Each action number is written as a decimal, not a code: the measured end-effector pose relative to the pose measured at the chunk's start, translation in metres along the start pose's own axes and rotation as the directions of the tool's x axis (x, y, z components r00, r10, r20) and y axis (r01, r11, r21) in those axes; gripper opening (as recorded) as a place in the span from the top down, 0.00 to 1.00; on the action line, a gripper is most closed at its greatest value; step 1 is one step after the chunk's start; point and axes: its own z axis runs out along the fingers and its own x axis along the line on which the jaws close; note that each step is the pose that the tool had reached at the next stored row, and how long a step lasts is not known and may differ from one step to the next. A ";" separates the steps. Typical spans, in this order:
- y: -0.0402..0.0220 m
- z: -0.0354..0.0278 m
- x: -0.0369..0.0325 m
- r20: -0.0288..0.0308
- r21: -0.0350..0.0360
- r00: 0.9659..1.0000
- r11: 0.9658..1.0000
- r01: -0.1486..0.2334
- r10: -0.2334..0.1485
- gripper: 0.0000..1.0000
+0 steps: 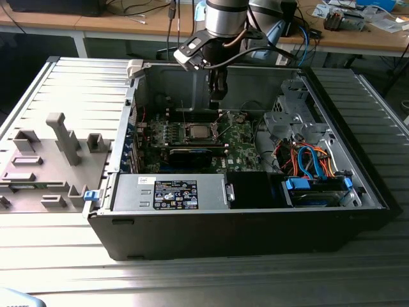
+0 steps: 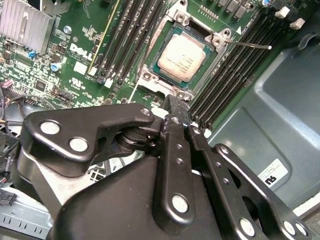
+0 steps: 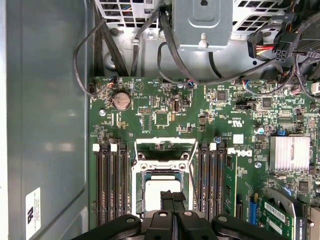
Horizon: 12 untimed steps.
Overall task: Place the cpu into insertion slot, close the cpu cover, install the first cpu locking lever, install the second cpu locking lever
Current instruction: 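Close the cpu cover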
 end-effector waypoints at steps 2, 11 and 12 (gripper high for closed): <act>0.0008 0.0000 0.0000 0.000 0.000 1.000 1.000 0.000 0.000 0.89; 0.0045 0.0002 0.0000 0.000 0.000 1.000 1.000 0.000 0.000 0.89; 0.0048 0.0002 0.0000 0.000 0.000 1.000 1.000 0.000 0.000 0.89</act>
